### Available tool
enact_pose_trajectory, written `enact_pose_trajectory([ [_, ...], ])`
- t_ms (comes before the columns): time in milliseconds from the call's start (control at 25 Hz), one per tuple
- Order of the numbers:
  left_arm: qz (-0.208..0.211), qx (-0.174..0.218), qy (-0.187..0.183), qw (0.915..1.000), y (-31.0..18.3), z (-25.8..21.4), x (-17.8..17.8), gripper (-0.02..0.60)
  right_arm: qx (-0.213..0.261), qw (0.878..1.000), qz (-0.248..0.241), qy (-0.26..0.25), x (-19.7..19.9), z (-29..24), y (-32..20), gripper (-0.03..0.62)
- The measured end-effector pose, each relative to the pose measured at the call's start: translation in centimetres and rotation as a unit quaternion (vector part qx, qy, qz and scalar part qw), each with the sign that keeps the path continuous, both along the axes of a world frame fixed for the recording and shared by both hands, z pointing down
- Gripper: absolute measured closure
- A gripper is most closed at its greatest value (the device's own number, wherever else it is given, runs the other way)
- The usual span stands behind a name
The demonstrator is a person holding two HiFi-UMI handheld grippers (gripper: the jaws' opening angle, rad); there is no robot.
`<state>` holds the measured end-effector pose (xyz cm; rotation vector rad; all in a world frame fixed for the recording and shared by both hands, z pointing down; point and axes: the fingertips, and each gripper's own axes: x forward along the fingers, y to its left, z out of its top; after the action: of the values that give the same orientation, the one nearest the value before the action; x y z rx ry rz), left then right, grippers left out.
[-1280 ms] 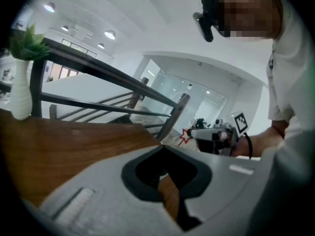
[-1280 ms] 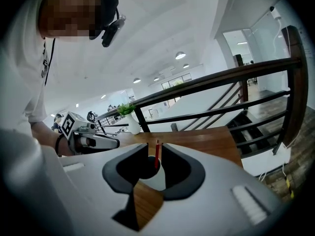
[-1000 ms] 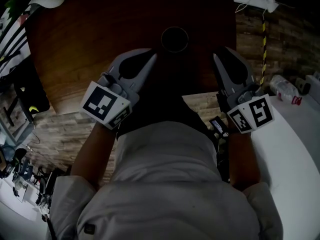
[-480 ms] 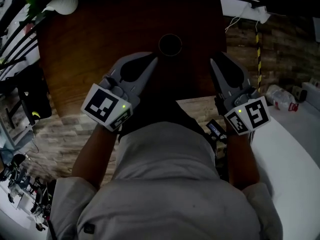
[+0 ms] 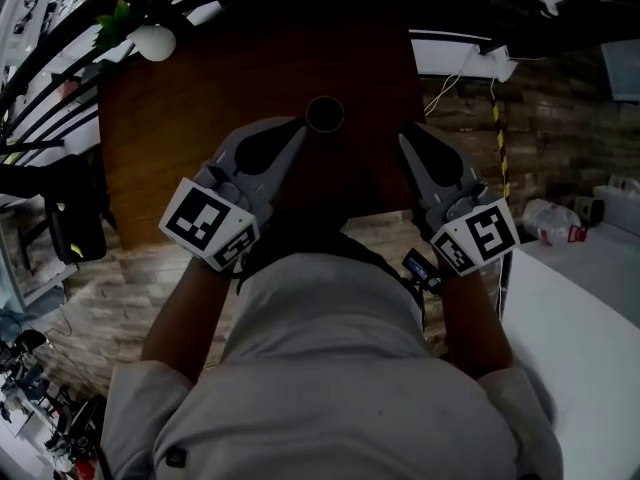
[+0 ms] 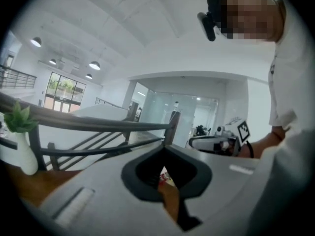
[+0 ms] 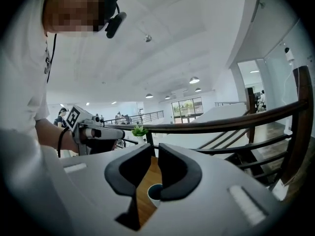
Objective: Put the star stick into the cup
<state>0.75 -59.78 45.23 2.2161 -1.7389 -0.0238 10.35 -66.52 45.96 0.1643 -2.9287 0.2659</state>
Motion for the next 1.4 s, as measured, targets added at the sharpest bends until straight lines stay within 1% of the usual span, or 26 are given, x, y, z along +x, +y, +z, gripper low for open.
enact_pose_trajectory([
  [120,-0.005,0.023,-0.022,0.9995,0.7,-3.1,1.6,0.578,0.016,1.0,-0.004,-0.015,1.9,-2.3,0.9,0.557],
  [240,-0.009,0.038,-0.038,0.9985,1.5,-5.3,2.9,0.578,0.031,0.999,-0.005,-0.032,3.3,-4.6,1.4,0.585],
  [480,-0.017,0.055,-0.053,0.997,2.8,-7.8,5.0,0.578,0.05,0.997,-0.011,-0.05,5.6,-7.7,2.5,0.586],
  [640,-0.019,0.057,-0.058,0.9965,3.6,-8.2,6.5,0.578,0.054,0.997,-0.011,-0.058,7.1,-8.7,3.0,0.586],
  [960,-0.024,0.056,-0.066,0.996,4.2,-9.3,8.3,0.578,0.055,0.996,-0.017,-0.067,8.6,-10.2,3.3,0.586],
  [1160,-0.028,0.048,-0.07,0.996,5.3,-9.1,8.6,0.578,0.048,0.996,-0.027,-0.064,8.7,-9.9,4.2,0.586],
  [1280,-0.022,0.045,-0.073,0.9961,6.1,-8.7,8.6,0.578,0.049,0.997,-0.025,-0.063,8.8,-9.9,5.0,0.586],
  [1400,-0.012,0.042,-0.068,0.9967,6.8,-8.1,8.8,0.578,0.05,0.997,-0.015,-0.061,9.1,-10.0,5.9,0.586],
])
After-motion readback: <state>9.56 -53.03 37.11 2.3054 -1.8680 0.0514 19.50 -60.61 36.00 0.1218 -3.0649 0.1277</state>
